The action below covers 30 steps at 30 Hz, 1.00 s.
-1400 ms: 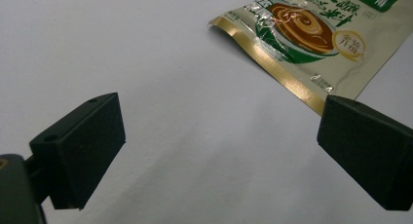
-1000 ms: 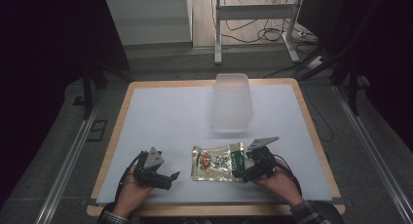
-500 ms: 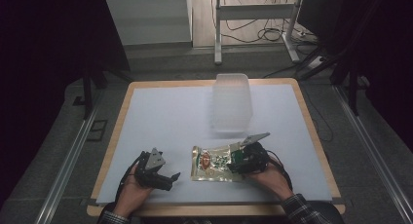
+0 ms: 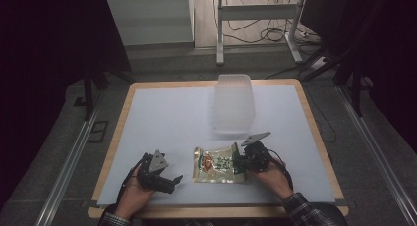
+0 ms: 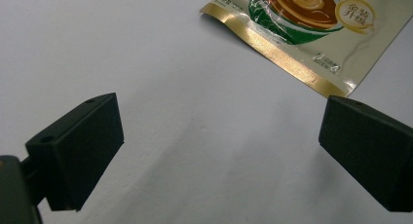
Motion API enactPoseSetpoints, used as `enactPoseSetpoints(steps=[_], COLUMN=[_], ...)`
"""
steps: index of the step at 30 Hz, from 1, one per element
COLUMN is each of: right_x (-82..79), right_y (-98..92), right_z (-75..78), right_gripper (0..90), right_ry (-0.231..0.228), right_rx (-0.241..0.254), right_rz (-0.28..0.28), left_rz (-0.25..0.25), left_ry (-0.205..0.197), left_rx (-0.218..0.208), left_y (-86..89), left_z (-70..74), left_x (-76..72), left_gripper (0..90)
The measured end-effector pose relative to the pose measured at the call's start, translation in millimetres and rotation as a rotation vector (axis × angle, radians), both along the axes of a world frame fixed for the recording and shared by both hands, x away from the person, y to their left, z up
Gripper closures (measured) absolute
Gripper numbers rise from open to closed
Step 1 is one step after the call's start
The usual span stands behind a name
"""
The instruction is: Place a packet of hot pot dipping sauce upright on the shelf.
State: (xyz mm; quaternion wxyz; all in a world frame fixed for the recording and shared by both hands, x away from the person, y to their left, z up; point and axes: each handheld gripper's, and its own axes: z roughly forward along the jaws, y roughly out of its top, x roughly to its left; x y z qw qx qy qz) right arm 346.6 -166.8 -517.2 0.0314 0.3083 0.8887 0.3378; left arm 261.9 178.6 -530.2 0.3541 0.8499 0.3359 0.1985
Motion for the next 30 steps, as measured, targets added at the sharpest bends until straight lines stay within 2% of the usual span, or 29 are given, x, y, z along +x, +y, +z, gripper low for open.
enactPoseSetpoints(steps=[3,10,13,20,30], right_x=[1.0,1.9,2.1,3.9,8.0], right_y=[0.7,2.7,4.0,5.6,14.2], right_z=[1.5,3.9,8.5,18.1,44.5], right_gripper=[87.4,89.0,89.1,89.0,89.1], right_ry=[0.019,0.017,-0.005,-0.018,-0.083], right_rx=[0.0,-0.012,-0.01,-0.007,-0.023], right_rz=[-0.007,-0.014,-0.006,0.009,0.051], left_rz=[0.002,0.001,0.002,0.007,0.013], left_ry=[-0.002,-0.005,-0.008,-0.01,-0.01], left_rx=[0.002,0.009,0.008,0.01,0.013], left_y=[-0.1,-0.8,-0.6,0.0,0.8], left_z=[-0.1,-0.3,-0.3,-0.2,-0.5], left_x=[-0.1,-0.2,-0.2,0.0,0.5], left_gripper=[2.5,2.4,2.4,2.4,2.4])
